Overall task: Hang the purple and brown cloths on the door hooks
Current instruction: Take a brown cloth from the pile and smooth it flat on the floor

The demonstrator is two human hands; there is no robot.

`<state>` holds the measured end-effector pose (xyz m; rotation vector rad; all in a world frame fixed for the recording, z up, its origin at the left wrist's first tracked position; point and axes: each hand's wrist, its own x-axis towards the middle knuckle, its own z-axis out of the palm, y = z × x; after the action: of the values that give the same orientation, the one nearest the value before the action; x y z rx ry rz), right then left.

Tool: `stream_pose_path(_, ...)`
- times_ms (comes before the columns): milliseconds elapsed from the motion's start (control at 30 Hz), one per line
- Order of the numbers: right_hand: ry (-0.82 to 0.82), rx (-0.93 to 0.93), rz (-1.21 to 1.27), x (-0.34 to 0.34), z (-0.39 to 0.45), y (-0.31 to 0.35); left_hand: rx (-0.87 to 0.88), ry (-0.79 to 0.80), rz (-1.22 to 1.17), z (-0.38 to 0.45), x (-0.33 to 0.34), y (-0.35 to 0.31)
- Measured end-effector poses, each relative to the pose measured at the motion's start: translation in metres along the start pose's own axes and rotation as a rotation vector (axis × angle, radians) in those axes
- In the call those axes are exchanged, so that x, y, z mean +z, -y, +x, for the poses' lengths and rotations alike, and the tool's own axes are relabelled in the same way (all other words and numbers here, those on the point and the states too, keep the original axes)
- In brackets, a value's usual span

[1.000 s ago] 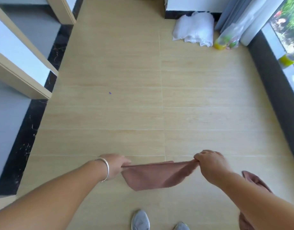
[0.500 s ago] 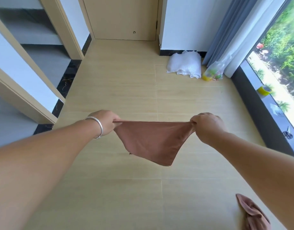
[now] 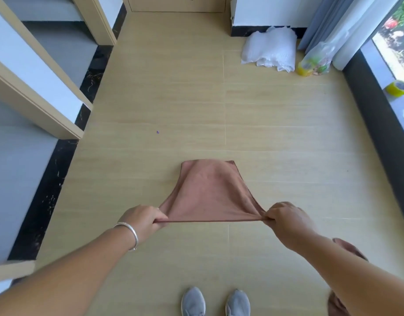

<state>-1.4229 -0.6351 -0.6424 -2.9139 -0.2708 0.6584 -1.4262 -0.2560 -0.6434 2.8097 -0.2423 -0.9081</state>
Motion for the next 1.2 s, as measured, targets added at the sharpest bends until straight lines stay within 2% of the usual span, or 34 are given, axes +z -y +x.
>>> stream_pose_path(233,0.165,0.003,0.018,0.122,-0.03,-0.013,0.008,0.108,-0.055,-0.007,0.118,0.011)
stream_pose_path(433,0.216,0.053,0.065,0.191,-0.018,-0.022,-0.135,0.181,-0.143,0.014,0.182,0.017)
stream_pose_path(600,0.171,0.1,0.111,0.233,0.036,-0.035,-0.317,0.093,-0.381,0.062,0.217,0.033)
stream_pose_path(767,0.061,0.171,0.152,0.262,0.134,-0.05,-0.359,-0.078,-0.536,0.155,0.241,0.065)
stream_pose_path(967,-0.148,0.172,0.166,0.317,0.298,-0.066,-0.315,-0.244,-0.415,0.317,0.274,0.12)
stream_pose_path(1067,-0.177,0.151,0.048,0.366,0.346,-0.073,-0.309,-0.312,-0.197,0.377,0.305,0.133)
stream_pose_path(1133,-0.201,-0.009,-0.046,0.4,0.351,-0.073,-0.162,-0.405,-0.011,0.391,0.331,0.127)
stream_pose_path(1200,-0.148,-0.305,-0.168,0.427,0.335,-0.069,0.084,-0.391,0.136,0.387,0.363,0.112)
